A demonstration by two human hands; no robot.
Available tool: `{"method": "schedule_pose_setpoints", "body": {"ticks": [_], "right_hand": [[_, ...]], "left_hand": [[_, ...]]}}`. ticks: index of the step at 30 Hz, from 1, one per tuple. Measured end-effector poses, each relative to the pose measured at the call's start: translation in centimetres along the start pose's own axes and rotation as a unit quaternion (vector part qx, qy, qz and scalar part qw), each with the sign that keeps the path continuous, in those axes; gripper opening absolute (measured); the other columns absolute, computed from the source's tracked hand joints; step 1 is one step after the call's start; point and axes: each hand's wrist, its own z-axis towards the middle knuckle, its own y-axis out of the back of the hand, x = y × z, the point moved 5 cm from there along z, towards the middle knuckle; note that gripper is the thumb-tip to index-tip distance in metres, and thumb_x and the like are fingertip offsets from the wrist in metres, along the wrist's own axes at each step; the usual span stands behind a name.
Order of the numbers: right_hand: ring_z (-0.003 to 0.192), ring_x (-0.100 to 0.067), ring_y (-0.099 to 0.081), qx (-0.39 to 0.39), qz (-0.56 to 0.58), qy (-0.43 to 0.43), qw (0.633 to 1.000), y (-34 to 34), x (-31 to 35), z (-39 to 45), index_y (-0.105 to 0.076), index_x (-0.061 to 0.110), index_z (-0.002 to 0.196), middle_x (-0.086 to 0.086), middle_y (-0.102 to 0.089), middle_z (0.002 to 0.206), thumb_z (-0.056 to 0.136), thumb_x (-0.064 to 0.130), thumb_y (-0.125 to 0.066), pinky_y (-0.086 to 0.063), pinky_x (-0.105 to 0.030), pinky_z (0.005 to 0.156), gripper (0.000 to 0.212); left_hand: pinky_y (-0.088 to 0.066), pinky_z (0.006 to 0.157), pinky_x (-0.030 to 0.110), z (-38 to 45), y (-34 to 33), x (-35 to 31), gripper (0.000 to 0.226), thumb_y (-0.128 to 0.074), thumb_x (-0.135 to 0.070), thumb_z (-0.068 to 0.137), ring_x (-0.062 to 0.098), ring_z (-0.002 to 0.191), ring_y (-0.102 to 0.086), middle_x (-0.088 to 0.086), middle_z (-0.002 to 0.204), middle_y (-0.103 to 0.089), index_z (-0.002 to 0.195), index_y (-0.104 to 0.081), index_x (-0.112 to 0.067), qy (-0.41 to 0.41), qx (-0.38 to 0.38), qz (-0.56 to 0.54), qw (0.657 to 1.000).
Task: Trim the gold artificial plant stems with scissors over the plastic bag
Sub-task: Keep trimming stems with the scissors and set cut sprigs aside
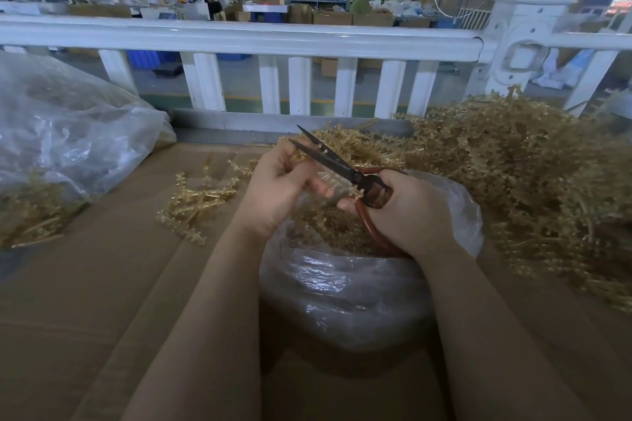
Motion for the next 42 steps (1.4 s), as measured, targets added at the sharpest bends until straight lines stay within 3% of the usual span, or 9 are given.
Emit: {"method": "schedule_pose_setpoints", "body": {"ticks": [4, 10, 17, 22, 27, 31, 35, 38, 42], "right_hand": [[0.070, 0.011, -0.055, 0.007, 0.009, 0.003, 1.000, -0.1, -0.1, 0.0, -0.059, 0.048, 0.090, 0.028, -0.060, 0.070, 0.072, 0.080, -0.065, -0.034, -0.010, 0.056, 0.037], [0.073, 0.001, -0.060, -0.002, -0.004, 0.018, 1.000, -0.3, 0.1, 0.0, -0.065, 0.044, 0.100, 0.023, -0.066, 0.077, 0.082, 0.066, -0.070, -0.036, -0.008, 0.058, 0.030], [0.072, 0.004, -0.058, 0.000, 0.011, 0.022, 1.000, -0.4, 0.2, 0.0, -0.058, 0.048, 0.094, 0.026, -0.062, 0.075, 0.082, 0.068, -0.069, -0.035, -0.007, 0.057, 0.026], [0.072, 0.006, -0.057, -0.012, 0.033, 0.023, 0.999, -0.4, 0.3, 0.1, -0.058, 0.046, 0.094, 0.026, -0.061, 0.075, 0.081, 0.073, -0.052, -0.036, -0.005, 0.058, 0.030], [0.063, 0.012, -0.049, -0.026, 0.014, 0.019, 0.999, -0.2, 0.3, 0.1, -0.062, 0.046, 0.096, 0.028, -0.055, 0.066, 0.080, 0.072, -0.048, -0.030, -0.005, 0.053, 0.033], [0.066, 0.010, -0.052, -0.004, -0.005, 0.011, 1.000, -0.2, 0.1, 0.1, -0.058, 0.047, 0.093, 0.027, -0.057, 0.069, 0.083, 0.063, -0.072, -0.033, -0.006, 0.054, 0.023], [0.067, 0.001, -0.057, -0.006, -0.014, 0.007, 1.000, -0.1, 0.2, 0.0, -0.063, 0.041, 0.090, 0.019, -0.062, 0.069, 0.084, 0.059, -0.073, -0.044, -0.015, 0.057, 0.021], [0.062, 0.001, -0.056, -0.018, -0.007, 0.007, 1.000, 0.0, 0.3, -0.1, -0.069, 0.036, 0.090, 0.017, -0.062, 0.066, 0.086, 0.059, -0.065, -0.043, -0.015, 0.053, 0.024], [0.060, 0.000, -0.056, -0.033, 0.001, 0.011, 0.999, 0.1, 0.4, -0.1, -0.071, 0.032, 0.093, 0.015, -0.061, 0.064, 0.081, 0.067, -0.047, -0.045, -0.019, 0.052, 0.044]], "left_hand": [[-0.054, 0.058, 0.026, -0.1, 0.1, 0.0, 0.015, -0.048, -0.002, 0.101, 0.022, 0.052, -0.065, 0.009, 0.057, -0.066, 0.101, -0.064, -0.005, -0.003, -0.006, 0.002, 1.000], [-0.053, 0.067, 0.023, -0.1, 0.1, 0.0, 0.022, -0.052, 0.000, 0.097, 0.014, 0.059, -0.065, 0.001, 0.059, -0.067, 0.094, -0.071, -0.012, -0.013, -0.035, 0.002, 0.999], [-0.052, 0.074, 0.030, -0.1, 0.0, 0.1, 0.024, -0.052, -0.004, 0.097, 0.017, 0.062, -0.064, 0.003, 0.062, -0.067, 0.090, -0.073, -0.014, -0.013, -0.036, -0.015, 0.999], [-0.051, 0.069, 0.023, -0.1, -0.3, 0.3, 0.023, -0.047, 0.000, 0.098, 0.014, 0.060, -0.062, 0.001, 0.061, -0.065, 0.098, -0.071, 0.000, -0.005, -0.022, -0.012, 1.000], [-0.050, 0.075, 0.029, -0.2, -0.3, 0.3, 0.021, -0.048, -0.001, 0.097, 0.018, 0.062, -0.062, 0.005, 0.062, -0.065, 0.096, -0.069, 0.003, -0.002, -0.021, -0.005, 1.000], [-0.053, 0.066, 0.025, -0.2, -0.5, 0.1, 0.020, -0.046, 0.001, 0.099, 0.018, 0.057, -0.063, 0.006, 0.058, -0.064, 0.104, -0.064, 0.008, 0.006, -0.013, -0.006, 1.000], [-0.052, 0.057, 0.024, -0.3, -0.7, -0.2, 0.018, -0.046, 0.002, 0.100, 0.017, 0.051, -0.063, 0.010, 0.056, -0.061, 0.107, -0.062, 0.009, 0.002, -0.015, 0.010, 1.000], [-0.053, 0.057, 0.024, -0.3, -0.6, -0.3, 0.017, -0.048, 0.001, 0.100, 0.018, 0.051, -0.064, 0.010, 0.055, -0.062, 0.102, -0.062, 0.011, -0.001, -0.022, 0.018, 1.000], [-0.054, 0.062, 0.024, -0.2, -0.5, -0.3, 0.017, -0.051, 0.001, 0.098, 0.014, 0.053, -0.063, 0.006, 0.056, -0.064, 0.094, -0.064, 0.012, -0.001, -0.033, 0.032, 0.999]]}}
